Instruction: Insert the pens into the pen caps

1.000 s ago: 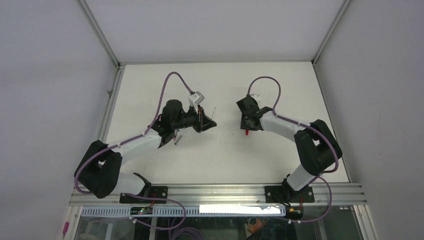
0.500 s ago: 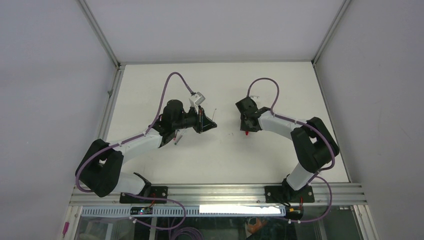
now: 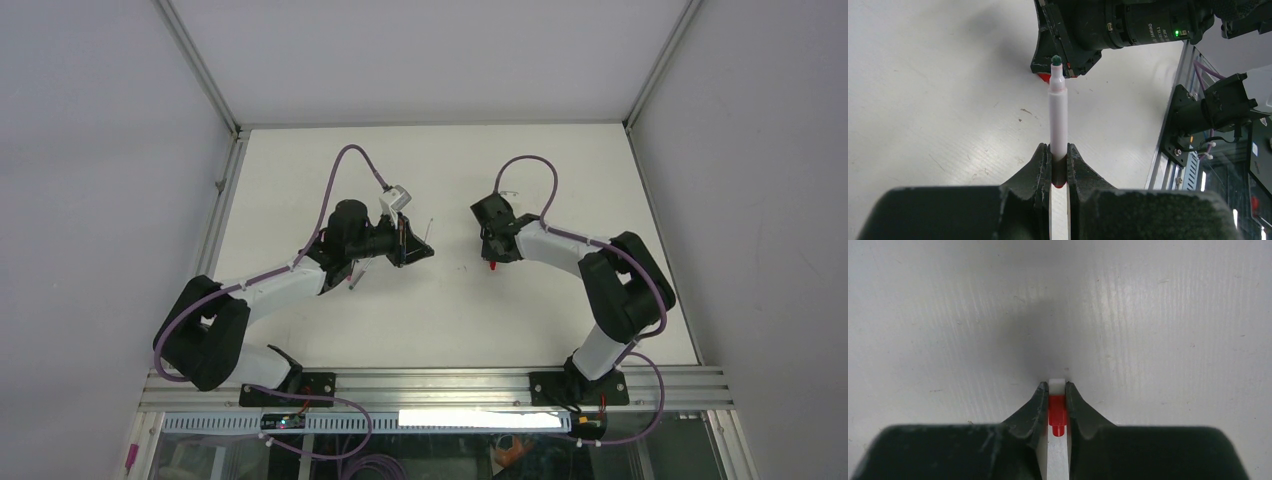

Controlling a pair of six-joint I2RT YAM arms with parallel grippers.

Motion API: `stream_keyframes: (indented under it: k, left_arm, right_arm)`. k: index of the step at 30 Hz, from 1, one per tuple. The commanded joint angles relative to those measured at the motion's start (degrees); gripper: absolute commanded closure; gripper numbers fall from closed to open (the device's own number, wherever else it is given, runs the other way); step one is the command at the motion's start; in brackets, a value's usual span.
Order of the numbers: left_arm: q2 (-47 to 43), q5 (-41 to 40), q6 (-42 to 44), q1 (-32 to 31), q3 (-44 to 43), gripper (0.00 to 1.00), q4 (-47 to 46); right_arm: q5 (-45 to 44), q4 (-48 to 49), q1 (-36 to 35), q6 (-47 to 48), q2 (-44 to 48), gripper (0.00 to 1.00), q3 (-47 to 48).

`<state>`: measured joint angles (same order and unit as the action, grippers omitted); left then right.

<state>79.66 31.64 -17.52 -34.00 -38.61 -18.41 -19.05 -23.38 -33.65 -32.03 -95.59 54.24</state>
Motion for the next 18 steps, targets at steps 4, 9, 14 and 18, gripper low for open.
stream_keyframes:
  k: [4,9,14,18]
  left_arm:
    - [-0.66,1.57,0.33,1.17,0.20,1.00,-2.29]
    - [0.25,2.18,-0.01,1.22,-0.19,1.00,-2.69]
    - [0.60,2.13,-0.88,1.19,-0.06,1.00,-3.90]
    - [2.33,3.54,-2.28,1.14,-0.36,1.00,-6.46]
  right_arm:
    - [1.05,-1.15,-0.03,-1.36,-1.87,0.98,1.58]
    - [2.01,1.01,-0.01,-1.23,0.16,1.00,-0.14]
    - [6.93,10.14,-0.34,1.51,7.06,1.00,-4.36]
    - [7.67,16.04,-0.58,3.72,15.24,1.00,-7.66]
